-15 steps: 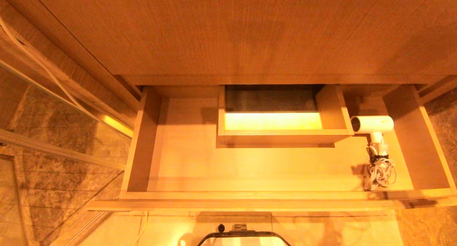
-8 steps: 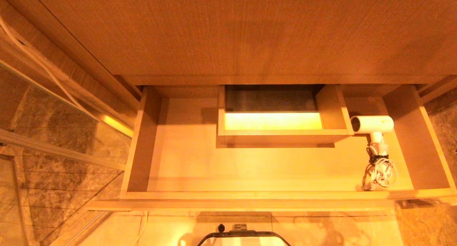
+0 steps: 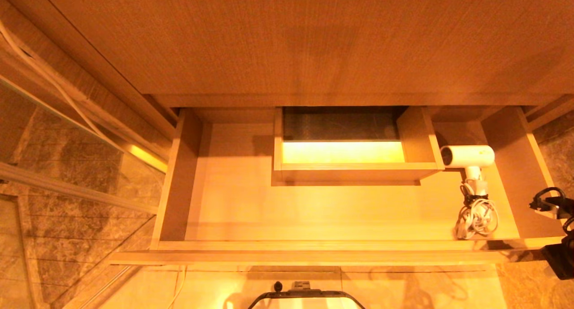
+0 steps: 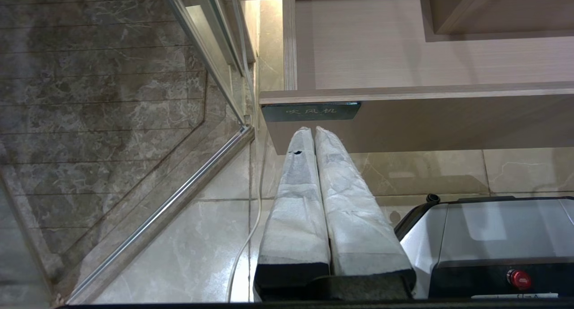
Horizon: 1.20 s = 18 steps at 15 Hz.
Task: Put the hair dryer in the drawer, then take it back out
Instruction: Close the drawer
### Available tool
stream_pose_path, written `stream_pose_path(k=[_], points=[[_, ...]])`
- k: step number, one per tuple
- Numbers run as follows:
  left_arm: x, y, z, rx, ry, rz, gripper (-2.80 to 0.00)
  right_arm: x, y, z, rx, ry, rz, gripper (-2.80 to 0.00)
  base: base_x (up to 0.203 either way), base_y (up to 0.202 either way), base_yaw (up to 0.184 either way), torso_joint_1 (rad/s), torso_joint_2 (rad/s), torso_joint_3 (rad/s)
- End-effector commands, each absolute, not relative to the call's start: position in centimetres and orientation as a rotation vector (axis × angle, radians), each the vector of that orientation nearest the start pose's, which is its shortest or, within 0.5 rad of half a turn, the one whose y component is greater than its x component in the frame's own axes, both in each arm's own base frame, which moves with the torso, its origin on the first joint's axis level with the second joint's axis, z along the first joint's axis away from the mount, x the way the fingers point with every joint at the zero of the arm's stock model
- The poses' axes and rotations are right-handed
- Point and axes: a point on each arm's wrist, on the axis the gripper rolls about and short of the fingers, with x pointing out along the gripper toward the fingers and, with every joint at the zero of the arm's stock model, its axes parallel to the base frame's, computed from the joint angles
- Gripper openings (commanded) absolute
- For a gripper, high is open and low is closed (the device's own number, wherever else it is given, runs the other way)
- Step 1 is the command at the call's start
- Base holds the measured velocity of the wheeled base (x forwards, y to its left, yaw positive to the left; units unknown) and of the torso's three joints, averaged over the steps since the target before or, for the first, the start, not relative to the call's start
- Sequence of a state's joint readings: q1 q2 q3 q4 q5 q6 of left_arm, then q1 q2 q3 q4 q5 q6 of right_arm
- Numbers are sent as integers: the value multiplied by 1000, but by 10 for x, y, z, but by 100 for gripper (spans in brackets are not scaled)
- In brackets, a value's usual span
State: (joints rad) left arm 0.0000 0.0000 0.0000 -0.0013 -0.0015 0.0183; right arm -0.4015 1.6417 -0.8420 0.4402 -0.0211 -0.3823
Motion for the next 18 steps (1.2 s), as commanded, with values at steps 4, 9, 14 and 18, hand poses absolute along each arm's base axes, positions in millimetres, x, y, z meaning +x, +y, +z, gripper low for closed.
stream_pose_path(k=[4,9,14,18], points=[[-23,0,75,18,0,-2,-280,227,-97,121,-101,1246,-127,-280,0,0,0,0,0,0],[-23,0,75,18,0,-2,-280,237,-101,127,-127,1135,-162,-280,0,0,0,0,0,0],[-23,0,75,18,0,-2,-280,256,-108,146,-176,892,-195,-280,0,0,0,0,0,0],[-23,0,75,18,0,-2,-280,277,-110,171,-239,630,-211,-280,0,0,0,0,0,0]])
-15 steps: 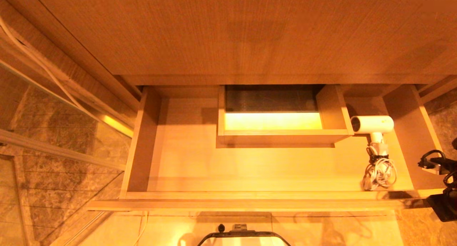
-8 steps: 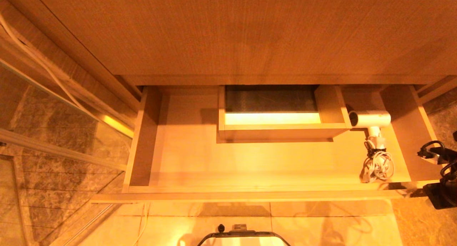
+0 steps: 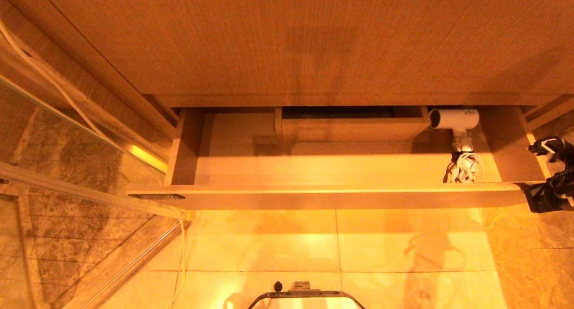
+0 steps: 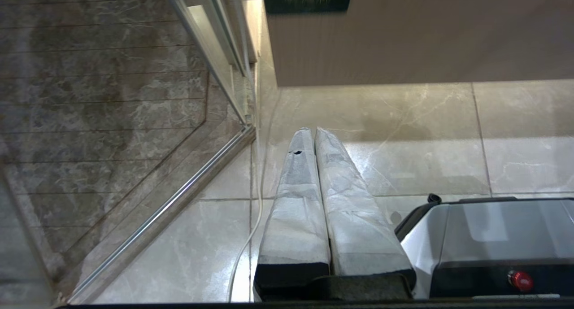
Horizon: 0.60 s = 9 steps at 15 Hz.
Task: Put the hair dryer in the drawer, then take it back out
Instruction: Close the drawer
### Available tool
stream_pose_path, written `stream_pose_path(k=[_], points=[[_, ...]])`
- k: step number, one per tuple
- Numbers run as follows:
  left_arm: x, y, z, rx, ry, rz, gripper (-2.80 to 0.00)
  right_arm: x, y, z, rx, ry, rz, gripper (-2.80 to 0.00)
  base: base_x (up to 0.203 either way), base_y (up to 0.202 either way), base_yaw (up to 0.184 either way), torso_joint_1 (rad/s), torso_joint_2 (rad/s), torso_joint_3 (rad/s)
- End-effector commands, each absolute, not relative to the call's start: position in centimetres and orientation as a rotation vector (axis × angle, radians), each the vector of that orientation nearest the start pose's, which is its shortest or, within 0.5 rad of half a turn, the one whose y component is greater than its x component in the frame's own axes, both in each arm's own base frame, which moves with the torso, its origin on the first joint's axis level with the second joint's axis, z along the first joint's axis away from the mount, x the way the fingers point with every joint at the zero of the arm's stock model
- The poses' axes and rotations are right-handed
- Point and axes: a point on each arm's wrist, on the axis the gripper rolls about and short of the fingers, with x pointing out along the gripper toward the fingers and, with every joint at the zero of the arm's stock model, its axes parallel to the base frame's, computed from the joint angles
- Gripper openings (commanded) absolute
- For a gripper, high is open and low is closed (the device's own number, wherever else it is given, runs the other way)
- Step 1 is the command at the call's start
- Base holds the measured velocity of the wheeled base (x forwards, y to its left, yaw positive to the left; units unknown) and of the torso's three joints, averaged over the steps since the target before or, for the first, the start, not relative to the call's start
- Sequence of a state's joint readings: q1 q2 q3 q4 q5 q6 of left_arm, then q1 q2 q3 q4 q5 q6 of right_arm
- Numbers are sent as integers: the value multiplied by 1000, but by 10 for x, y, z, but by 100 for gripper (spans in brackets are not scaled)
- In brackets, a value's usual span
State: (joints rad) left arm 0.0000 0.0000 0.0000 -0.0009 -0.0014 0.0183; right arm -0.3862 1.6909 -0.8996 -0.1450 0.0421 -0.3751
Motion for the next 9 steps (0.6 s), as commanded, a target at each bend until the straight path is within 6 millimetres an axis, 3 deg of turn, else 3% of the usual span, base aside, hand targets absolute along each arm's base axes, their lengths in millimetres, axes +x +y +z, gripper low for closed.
stream_pose_path(k=[1,9], points=[[-23,0,75,18,0,-2,-280,283,-110,178,-250,570,-202,-280,0,0,0,0,0,0],[-23,0,75,18,0,-2,-280,286,-112,196,-291,421,-227,-280,0,0,0,0,0,0]])
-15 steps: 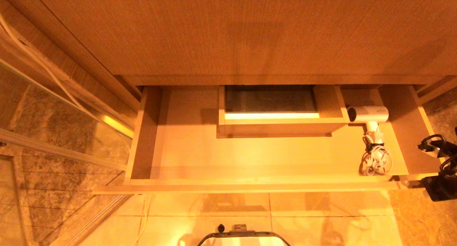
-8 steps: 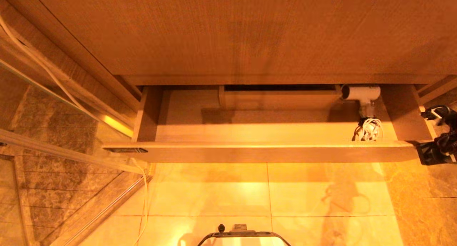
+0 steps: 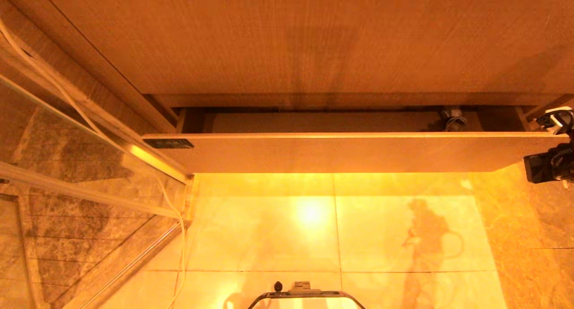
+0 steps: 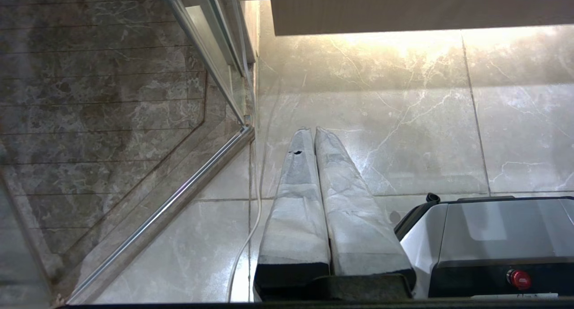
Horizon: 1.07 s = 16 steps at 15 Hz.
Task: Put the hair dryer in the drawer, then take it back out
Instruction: Close the drawer
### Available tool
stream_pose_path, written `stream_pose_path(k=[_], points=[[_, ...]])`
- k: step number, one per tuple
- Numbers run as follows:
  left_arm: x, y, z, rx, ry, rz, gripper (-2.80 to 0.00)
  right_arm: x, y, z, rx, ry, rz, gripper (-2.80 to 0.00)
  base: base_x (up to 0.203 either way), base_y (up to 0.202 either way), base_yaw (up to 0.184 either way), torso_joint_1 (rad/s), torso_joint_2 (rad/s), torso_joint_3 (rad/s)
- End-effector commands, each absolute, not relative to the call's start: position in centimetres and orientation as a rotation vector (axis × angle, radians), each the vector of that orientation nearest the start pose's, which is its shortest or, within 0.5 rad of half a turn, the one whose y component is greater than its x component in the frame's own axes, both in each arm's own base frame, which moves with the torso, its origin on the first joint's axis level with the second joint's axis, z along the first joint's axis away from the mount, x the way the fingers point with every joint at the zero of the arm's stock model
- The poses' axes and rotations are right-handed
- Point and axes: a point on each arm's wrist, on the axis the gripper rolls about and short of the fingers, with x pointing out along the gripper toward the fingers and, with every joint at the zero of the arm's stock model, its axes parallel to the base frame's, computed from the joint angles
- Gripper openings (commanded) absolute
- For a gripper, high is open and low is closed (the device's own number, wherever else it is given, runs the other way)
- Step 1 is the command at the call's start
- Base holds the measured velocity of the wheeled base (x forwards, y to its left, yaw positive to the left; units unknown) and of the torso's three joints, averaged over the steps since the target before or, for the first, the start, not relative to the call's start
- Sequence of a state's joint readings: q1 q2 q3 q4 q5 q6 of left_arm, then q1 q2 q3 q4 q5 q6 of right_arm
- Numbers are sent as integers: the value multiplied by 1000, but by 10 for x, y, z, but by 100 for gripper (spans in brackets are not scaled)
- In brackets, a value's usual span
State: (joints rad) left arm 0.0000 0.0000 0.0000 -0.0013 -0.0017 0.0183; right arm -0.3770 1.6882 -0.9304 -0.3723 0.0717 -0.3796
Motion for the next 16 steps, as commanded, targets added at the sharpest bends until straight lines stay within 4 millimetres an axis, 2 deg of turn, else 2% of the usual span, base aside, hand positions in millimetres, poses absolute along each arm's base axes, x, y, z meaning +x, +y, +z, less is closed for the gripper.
stream_pose_path(k=[1,7,12,16], points=[[-23,0,75,18,0,-2,-280,282,-111,200,-298,413,-230,-280,0,0,0,0,0,0],[-23,0,75,18,0,-2,-280,256,-105,197,-293,456,-241,-280,0,0,0,0,0,0],[-23,0,75,18,0,-2,-280,226,-93,205,-295,450,-248,-280,0,0,0,0,0,0],[-23,0,75,18,0,-2,-280,197,-95,198,-262,519,-292,-280,0,0,0,0,0,0]])
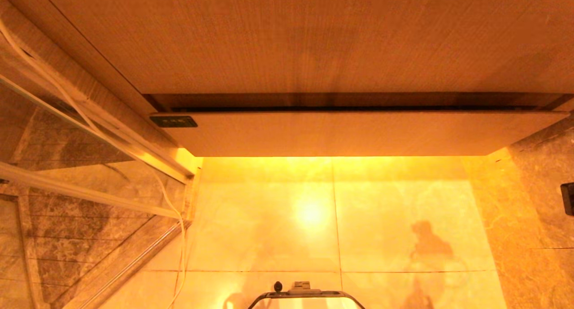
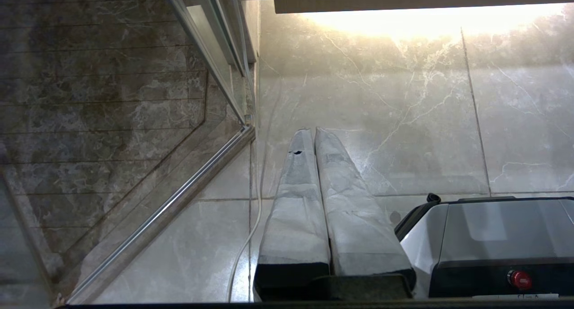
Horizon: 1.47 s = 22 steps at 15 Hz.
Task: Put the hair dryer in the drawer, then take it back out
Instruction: Close the drawer
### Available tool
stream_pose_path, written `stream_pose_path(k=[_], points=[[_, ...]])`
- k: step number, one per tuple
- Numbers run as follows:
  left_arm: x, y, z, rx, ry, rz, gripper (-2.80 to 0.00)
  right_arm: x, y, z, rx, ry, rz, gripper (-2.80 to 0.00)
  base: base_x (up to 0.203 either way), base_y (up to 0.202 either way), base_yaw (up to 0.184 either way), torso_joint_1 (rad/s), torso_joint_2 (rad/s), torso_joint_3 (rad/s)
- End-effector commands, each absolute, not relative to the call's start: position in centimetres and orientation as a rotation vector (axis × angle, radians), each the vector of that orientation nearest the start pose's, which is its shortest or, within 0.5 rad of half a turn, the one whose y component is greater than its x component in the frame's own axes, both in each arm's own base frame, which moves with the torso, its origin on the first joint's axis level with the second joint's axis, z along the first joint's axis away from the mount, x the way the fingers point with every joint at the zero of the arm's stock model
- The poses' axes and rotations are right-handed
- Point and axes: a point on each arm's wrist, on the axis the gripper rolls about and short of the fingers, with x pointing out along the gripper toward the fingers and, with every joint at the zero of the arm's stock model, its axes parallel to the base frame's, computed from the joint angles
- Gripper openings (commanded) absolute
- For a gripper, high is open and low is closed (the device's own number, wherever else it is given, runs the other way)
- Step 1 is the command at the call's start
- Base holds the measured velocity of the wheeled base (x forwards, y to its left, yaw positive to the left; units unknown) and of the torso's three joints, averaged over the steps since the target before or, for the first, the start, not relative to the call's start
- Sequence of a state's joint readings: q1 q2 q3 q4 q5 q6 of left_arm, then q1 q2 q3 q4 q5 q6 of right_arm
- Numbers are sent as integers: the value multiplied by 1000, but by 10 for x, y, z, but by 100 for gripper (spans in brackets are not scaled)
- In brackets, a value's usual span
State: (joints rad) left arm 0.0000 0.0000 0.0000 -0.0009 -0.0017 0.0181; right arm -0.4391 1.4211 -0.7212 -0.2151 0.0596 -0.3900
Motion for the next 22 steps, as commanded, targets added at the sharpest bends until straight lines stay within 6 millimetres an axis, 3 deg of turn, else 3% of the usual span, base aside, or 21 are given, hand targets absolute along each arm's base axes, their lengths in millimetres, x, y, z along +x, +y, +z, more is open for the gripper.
stream_pose_path(k=[1,4,10,15,19,22], points=[[-23,0,75,18,1,-2,-280,192,-95,194,-253,533,-303,-280,0,0,0,0,0,0],[-23,0,75,18,0,-2,-280,180,-99,192,-240,546,-346,-280,0,0,0,0,0,0],[-23,0,75,18,0,-2,-280,189,-104,183,-288,591,-310,-280,0,0,0,0,0,0],[-23,0,75,18,0,-2,-280,221,-121,167,-288,615,-295,-280,0,0,0,0,0,0],[-23,0,75,18,0,-2,-280,254,-138,131,-261,625,-227,-280,0,0,0,0,0,0],[-23,0,75,18,0,-2,-280,275,-148,125,-276,547,-203,-280,0,0,0,0,0,0]])
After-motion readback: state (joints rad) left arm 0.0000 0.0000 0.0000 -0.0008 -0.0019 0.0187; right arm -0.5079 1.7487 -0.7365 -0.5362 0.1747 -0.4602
